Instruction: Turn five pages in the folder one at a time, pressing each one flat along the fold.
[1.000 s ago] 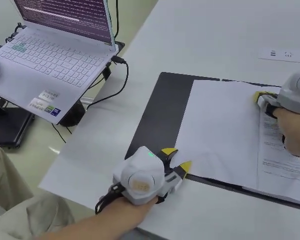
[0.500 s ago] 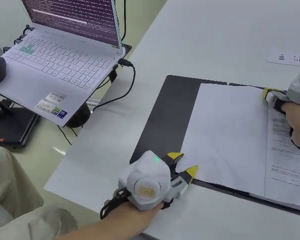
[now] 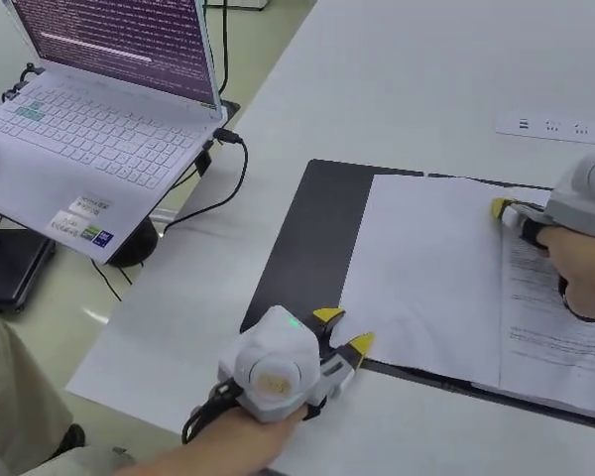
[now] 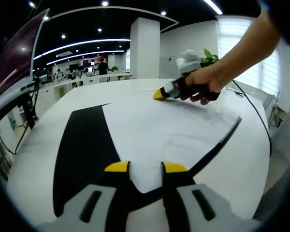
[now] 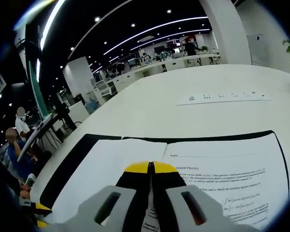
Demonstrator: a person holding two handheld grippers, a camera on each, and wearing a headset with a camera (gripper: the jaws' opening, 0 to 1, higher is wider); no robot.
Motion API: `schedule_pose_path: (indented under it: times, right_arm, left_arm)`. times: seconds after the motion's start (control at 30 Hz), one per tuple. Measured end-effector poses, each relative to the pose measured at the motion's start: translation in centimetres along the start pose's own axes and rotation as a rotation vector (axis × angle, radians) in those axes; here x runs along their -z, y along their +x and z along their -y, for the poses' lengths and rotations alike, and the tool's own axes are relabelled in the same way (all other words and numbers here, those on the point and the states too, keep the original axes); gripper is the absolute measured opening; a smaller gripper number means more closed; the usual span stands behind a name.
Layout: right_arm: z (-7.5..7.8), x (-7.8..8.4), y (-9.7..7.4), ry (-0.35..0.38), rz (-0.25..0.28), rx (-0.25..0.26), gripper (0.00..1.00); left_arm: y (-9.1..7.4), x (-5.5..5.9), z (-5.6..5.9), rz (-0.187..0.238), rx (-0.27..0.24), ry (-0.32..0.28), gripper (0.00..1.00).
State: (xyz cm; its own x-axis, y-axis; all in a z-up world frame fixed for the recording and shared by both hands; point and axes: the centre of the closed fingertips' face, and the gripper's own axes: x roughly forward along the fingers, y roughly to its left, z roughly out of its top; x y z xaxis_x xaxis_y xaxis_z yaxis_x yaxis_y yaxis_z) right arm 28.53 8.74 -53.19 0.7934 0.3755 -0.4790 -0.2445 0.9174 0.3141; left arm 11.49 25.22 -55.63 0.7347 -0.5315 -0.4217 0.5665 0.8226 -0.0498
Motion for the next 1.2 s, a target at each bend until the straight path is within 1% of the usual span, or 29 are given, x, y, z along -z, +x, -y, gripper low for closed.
schedule_pose_path:
  times: [0.13,0.17,0.27,0.3,0.33,0.6,0.77,0.93,1.2]
  right_arm:
    - [-0.4,0.4,-0.6,0.001,0.002,-0.005,0.0]
    - [0.4,0.3,0.0,0.011,0.0,-0.003,0.0]
    - [0.2,0.6,-0.2,0.005,-0.005,-0.008,0.0]
    - [0.7,0.8,0.1,0.004,-0.01,-0.008,0.0]
    - [0.7,0.9,0.1,0.003,-0.01,-0.009,0.0]
    - [-0.3,2.3,-1.7,0.008,-0.004,-0.028,0.0]
    - [-0.9,3.1,-3.1,0.045,0.006,-0.031,0.0]
    - [-1.8,3.8,-4.1,0.041,0.008,-0.049,0.0]
    - [-2.5,4.7,-5.6,0.034,0.003,-0.056,0.0]
  left_arm:
    - [0.0,0.0,0.0,-0.001,0.0,0.0,0.24]
    - [0.0,0.0,0.0,-0.001,0.0,0.0,0.24]
    - [0.0,0.0,0.0,-0.002,-0.001,0.0,0.24]
    - [0.0,0.0,0.0,-0.001,-0.001,0.0,0.24]
    - [0.0,-0.1,0.0,-0.001,-0.001,0.0,0.24]
    - [0.0,0.0,0.0,-0.004,-0.001,0.0,0.24]
    - [0.0,0.0,0.0,-0.004,-0.001,0.0,0.24]
    - [0.0,-0.1,0.0,-0.003,-0.001,0.001,0.24]
    - [-0.1,-0.1,0.1,-0.006,-0.001,0.002,0.24]
